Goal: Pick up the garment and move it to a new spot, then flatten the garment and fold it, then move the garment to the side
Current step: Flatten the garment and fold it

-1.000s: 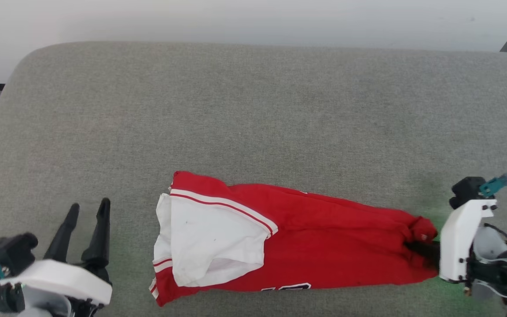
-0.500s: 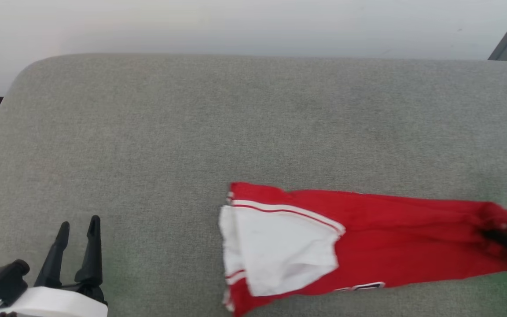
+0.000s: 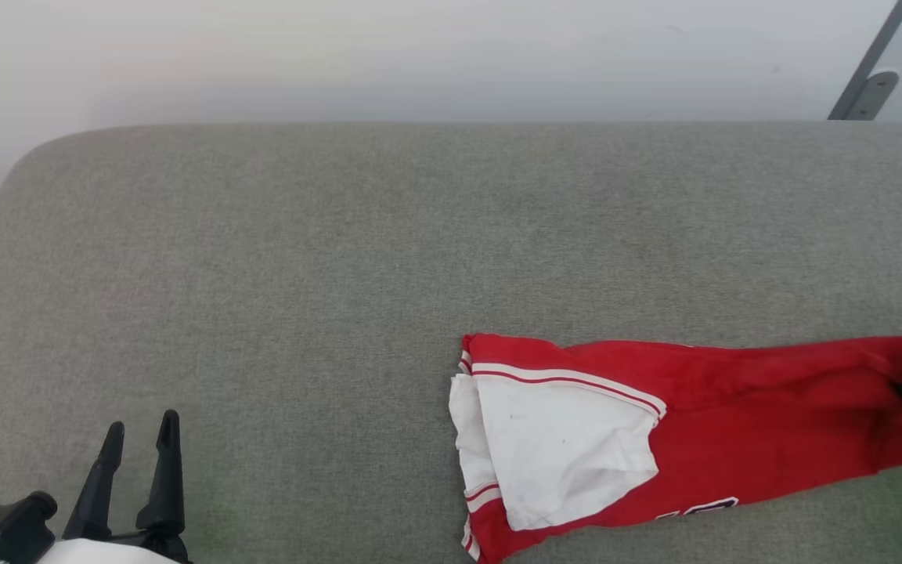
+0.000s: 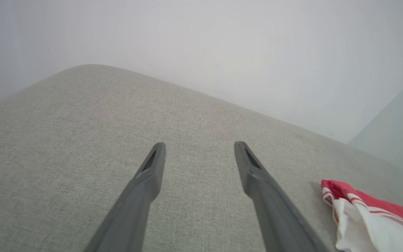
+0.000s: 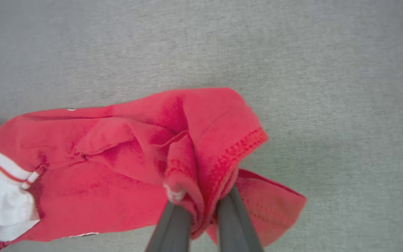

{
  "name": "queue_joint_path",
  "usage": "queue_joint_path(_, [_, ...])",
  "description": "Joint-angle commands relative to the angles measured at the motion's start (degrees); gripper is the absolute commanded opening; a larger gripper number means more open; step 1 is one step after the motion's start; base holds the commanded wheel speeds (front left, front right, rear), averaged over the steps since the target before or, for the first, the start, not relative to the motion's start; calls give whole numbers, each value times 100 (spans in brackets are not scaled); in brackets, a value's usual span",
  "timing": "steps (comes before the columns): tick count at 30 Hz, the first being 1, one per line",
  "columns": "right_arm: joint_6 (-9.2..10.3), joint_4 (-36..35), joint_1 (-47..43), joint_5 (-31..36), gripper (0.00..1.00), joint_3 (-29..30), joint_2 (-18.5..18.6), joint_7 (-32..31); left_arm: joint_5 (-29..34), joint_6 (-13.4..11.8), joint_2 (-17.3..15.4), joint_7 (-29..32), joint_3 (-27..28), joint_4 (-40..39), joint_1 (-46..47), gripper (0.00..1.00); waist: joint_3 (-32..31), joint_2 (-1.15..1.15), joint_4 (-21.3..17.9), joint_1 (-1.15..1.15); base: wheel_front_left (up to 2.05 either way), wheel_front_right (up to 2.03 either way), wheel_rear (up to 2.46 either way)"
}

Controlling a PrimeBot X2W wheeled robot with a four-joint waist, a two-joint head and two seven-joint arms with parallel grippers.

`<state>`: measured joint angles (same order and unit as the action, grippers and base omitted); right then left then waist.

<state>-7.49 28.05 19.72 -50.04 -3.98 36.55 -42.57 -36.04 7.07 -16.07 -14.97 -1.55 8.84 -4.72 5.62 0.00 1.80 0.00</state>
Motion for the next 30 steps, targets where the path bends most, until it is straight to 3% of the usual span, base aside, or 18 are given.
queue_joint_path(1, [0,-200,-117,-129,0,-55,-111,30,22,26,34,-26,32,-3,-47,100,-36,0,-35,0,0,0,0])
queue_joint_path(9, [0,-1643,-511,-409,0,-560,-481,-162,69,36,61,-27,-6,72,33,100,-107,0,-14,0,0,0,0])
queue_joint_path(15, [0,-2082,-395,-343,0,-1069,-863,-184,5,39,37,-27,-148,89,131,100,-106,0,148,0,0,0,0])
queue_joint_path(22, [0,-1896,-6,-326,0,-1838,-1406,-3,-97,41,59,-27,-330,124,276,100,-86,0,487,0,0,0,0])
queue_joint_path(28, [0,-1414,355,-260,0,-2435,-1624,165,-158,41,43,-27,-463,137,367,100,-71,0,765,0,0,0,0])
queue_joint_path(30, [0,-1188,504,-237,85,-2689,-1640,290,-166,41,58,-27,-454,136,369,100,-71,0,826,0,0,0,0])
